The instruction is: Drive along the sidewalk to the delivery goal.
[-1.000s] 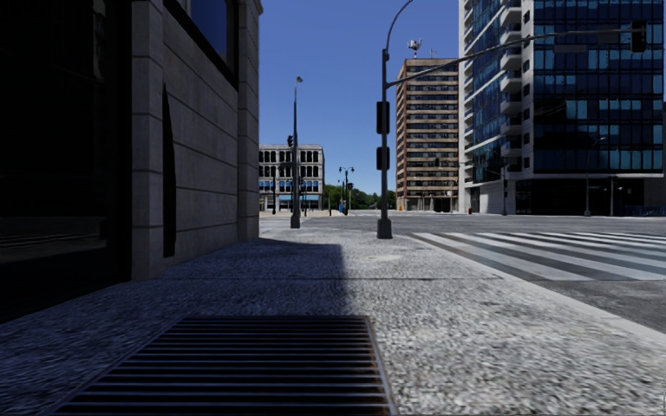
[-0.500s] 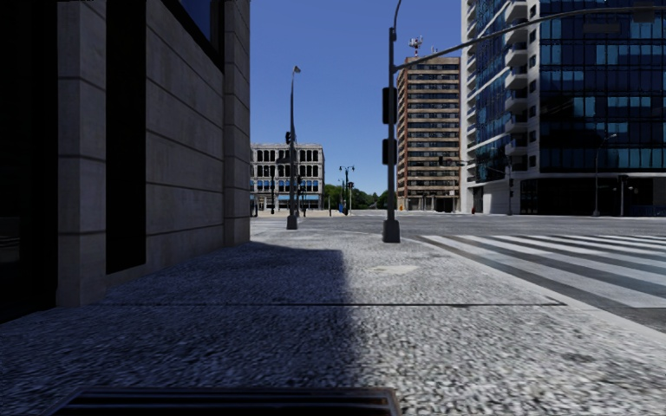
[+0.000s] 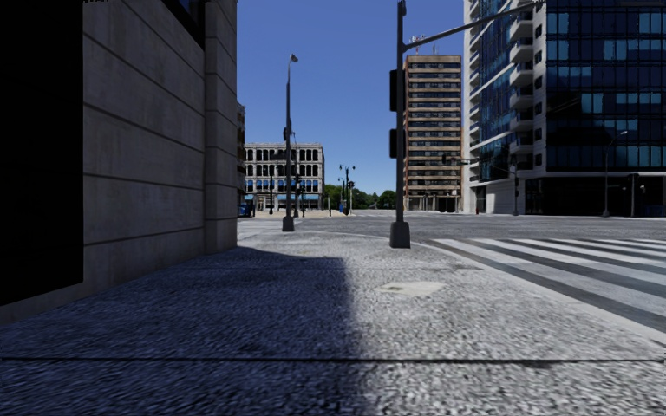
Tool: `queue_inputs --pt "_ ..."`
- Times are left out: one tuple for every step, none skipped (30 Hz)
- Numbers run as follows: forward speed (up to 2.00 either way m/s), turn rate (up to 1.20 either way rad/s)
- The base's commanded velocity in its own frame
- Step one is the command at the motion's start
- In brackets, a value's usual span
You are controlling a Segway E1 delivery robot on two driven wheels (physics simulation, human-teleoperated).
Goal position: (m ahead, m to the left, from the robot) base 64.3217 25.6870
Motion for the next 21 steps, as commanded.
queue_inputs --pt "2.00 0.00" --pt "2.00 0.00" --pt "2.00 0.00" --pt "2.00 0.00" --pt "2.00 0.00" --pt "2.00 0.00" --pt "2.00 0.00" --pt "2.00 0.00" --pt "2.00 0.00" --pt "2.00 0.00" --pt "2.00 0.00" --pt "2.00 0.00" --pt "2.00 0.00" --pt "2.00 0.00" --pt "2.00 0.02" --pt "2.00 0.09" --pt "2.00 0.14" --pt "2.00 0.14" --pt "2.00 0.15" --pt "2.00 0.16" --pt "2.00 0.16"
